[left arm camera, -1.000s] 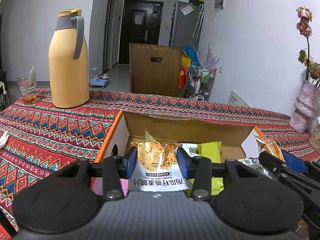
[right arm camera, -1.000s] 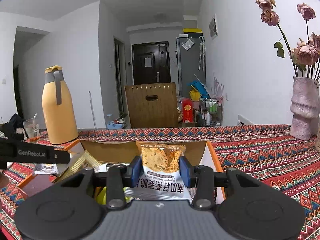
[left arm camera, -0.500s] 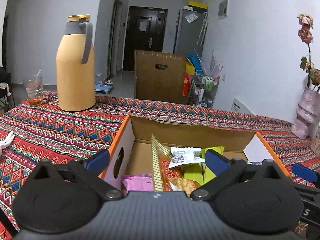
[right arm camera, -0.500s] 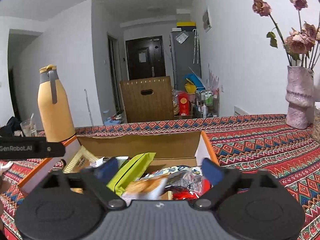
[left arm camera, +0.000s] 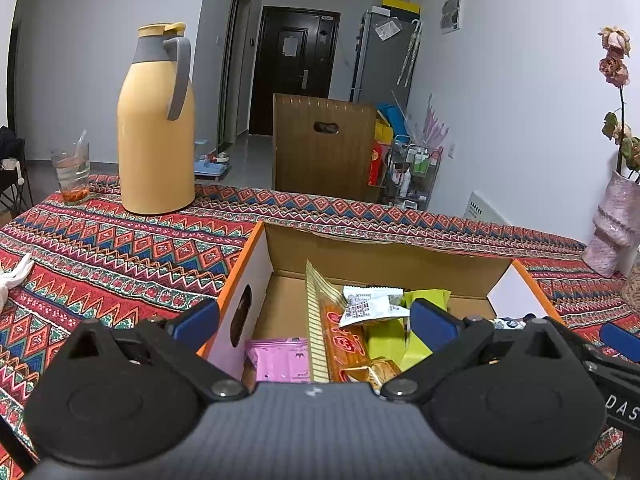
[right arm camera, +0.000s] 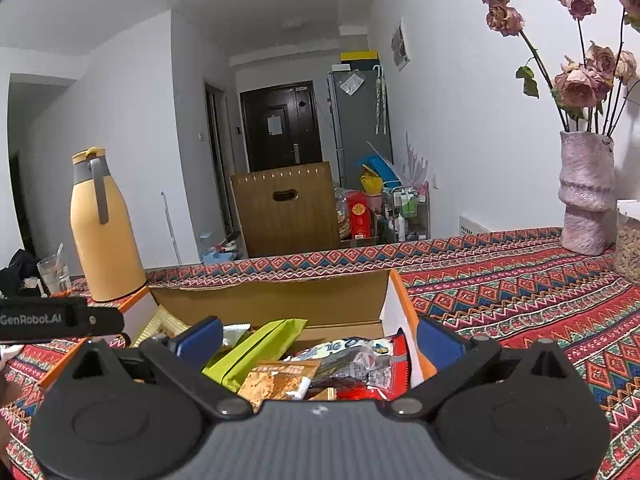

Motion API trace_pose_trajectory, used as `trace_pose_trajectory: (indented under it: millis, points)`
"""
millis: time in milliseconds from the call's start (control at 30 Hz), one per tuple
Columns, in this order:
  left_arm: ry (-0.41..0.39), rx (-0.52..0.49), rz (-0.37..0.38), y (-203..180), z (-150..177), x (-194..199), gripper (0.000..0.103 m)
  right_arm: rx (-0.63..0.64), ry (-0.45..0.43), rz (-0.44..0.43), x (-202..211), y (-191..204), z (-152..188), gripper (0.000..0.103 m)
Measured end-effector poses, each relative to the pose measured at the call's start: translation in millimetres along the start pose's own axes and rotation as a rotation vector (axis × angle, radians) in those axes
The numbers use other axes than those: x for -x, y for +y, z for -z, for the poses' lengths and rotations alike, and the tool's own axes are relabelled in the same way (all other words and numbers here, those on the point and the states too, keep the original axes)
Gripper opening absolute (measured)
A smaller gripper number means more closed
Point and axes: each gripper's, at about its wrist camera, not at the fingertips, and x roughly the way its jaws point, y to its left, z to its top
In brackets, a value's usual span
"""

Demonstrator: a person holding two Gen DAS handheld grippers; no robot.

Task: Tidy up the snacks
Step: 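Move both open tools back to the cracker packets beside the box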

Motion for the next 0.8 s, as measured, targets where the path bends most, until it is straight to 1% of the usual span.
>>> trace_pose_trajectory:
  millis: [67, 167, 267, 367, 600, 800]
  points:
    - [-0.003, -0.002, 0.000, -1.3, -2.1, 5.4, 0.103, 0.002, -0.007, 0.017, 6.2, 0.0, -3.4, 0.103]
    - [-0.012, 0.000, 0.010, -3.3, -8.1, 16.4, 0.103, -0.001, -0.029, 0.014, 18.8, -1.1, -9.9, 0.103]
    - [-0.003, -0.003, 0.001, -5.2, -11.2, 24.5, 0.103, -0.009, -0.039, 0.010, 30.0, -2.8, -15.0, 0.103]
    - [0.007, -0.009, 0.009, -5.6, -9.1, 31.6, 0.103, -0.004, -0.038, 0.009, 39.9, -6.1, -15.8, 0.103]
    - [0.026, -0.031, 0.023, -0.7, 3.4, 48.9, 0.103, 0.014, 0.007, 0.028, 57.2, -17.2, -4.8, 0.103]
    - [0.057, -0.069, 0.027, 5.0, 19.7, 61.6, 0.103, 0.038, 0.069, 0.032, 68.7, -25.5, 11.9, 0.103]
